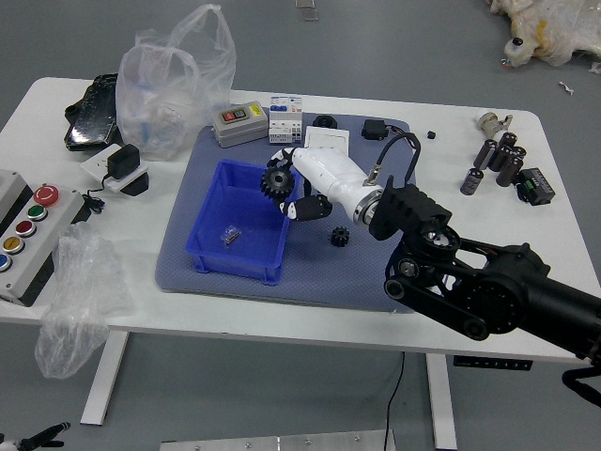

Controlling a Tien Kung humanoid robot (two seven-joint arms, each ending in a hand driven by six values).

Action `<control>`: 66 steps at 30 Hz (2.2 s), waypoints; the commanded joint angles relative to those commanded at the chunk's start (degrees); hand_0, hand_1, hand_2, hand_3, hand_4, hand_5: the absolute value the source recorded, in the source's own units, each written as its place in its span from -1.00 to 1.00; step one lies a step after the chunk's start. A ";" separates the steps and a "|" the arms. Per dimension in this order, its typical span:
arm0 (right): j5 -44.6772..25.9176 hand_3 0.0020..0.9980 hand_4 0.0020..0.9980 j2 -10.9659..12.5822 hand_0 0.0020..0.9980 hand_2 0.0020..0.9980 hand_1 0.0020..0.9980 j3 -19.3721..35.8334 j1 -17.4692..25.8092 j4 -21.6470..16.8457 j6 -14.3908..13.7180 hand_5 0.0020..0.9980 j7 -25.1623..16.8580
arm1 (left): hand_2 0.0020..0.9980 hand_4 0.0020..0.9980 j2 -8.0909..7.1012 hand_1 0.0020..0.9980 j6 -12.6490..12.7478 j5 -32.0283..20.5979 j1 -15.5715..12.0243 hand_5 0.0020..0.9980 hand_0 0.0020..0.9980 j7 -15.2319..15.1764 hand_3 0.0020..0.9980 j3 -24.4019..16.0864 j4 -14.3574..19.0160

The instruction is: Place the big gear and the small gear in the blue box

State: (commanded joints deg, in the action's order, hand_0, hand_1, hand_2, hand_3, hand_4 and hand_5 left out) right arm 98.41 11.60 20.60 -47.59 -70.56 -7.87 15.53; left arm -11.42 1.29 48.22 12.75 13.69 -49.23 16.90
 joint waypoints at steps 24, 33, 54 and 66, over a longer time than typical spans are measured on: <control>-0.13 0.80 0.10 -0.67 0.64 0.90 0.85 -2.07 0.00 1.00 -4.83 -0.41 -1.47 | 0.01 0.47 0.36 -0.06 0.06 -0.15 -0.31 0.26 0.31 0.03 0.44 0.08 -0.01; 1.52 0.74 0.12 3.74 0.41 0.68 0.54 7.04 7.16 0.37 -5.60 -0.46 2.20 | 0.01 0.47 0.47 -0.06 0.17 -0.75 -0.64 0.26 0.31 -0.24 0.44 0.48 -0.08; -1.52 0.38 0.16 4.81 -0.04 0.18 -0.03 5.38 11.52 1.73 -2.00 -0.73 8.10 | 0.01 0.47 0.41 -0.06 0.04 -0.31 -0.50 0.25 0.31 -0.30 0.44 0.40 -0.12; -2.47 0.17 -0.09 3.95 -0.23 -0.18 -0.21 3.69 11.02 3.25 -5.04 -0.81 7.26 | 0.01 0.47 0.42 -0.06 0.04 -0.60 -0.34 0.25 0.31 -0.54 0.44 0.71 -0.17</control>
State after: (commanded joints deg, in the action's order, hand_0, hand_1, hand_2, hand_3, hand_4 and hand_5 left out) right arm 95.94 15.55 24.28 -36.57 -67.31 -12.91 22.79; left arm -11.00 1.34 47.62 12.41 13.15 -48.53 16.73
